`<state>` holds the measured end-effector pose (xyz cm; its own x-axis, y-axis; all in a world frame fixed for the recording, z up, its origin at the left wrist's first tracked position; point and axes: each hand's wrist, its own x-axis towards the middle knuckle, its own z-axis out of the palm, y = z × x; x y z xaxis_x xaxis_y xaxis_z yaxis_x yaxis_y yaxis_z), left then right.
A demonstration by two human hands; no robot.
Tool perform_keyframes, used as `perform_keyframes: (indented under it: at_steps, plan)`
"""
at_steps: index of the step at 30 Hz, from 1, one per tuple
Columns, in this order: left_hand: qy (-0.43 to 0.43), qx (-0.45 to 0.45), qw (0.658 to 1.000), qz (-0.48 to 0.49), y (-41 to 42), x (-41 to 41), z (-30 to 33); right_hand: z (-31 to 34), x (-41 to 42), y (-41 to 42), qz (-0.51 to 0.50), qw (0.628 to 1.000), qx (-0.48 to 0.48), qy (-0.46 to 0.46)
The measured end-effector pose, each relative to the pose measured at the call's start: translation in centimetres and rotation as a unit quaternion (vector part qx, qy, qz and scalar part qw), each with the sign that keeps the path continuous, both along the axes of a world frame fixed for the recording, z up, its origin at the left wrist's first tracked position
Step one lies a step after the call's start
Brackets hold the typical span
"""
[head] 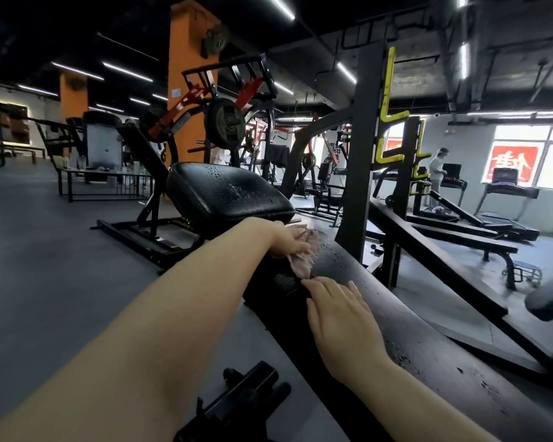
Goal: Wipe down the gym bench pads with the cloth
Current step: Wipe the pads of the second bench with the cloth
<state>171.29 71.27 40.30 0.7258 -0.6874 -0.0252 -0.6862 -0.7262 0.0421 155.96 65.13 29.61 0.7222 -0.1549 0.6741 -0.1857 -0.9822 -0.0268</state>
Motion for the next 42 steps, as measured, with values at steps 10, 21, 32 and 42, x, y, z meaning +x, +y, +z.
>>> perform_keyframes:
  at_steps: [10,21,32,42]
  plan:
    - [0.027,-0.093,0.993,-0.068,2.6,1.8,-1.6,-0.1,-0.3,0.1,0.018,0.999,0.023,0.041]
    - [-0.038,-0.277,0.959,-0.051,7.7,-1.9,-5.4,-0.2,-0.1,0.2,0.024,0.999,0.034,0.022]
    - [-0.088,-0.428,0.898,0.044,5.7,-3.6,-6.9,0.1,-0.4,0.6,0.011,0.998,0.038,0.05]
    - [-0.033,-0.543,0.834,0.09,3.8,-9.2,-11.5,0.2,-0.6,0.4,0.024,0.996,0.055,0.073]
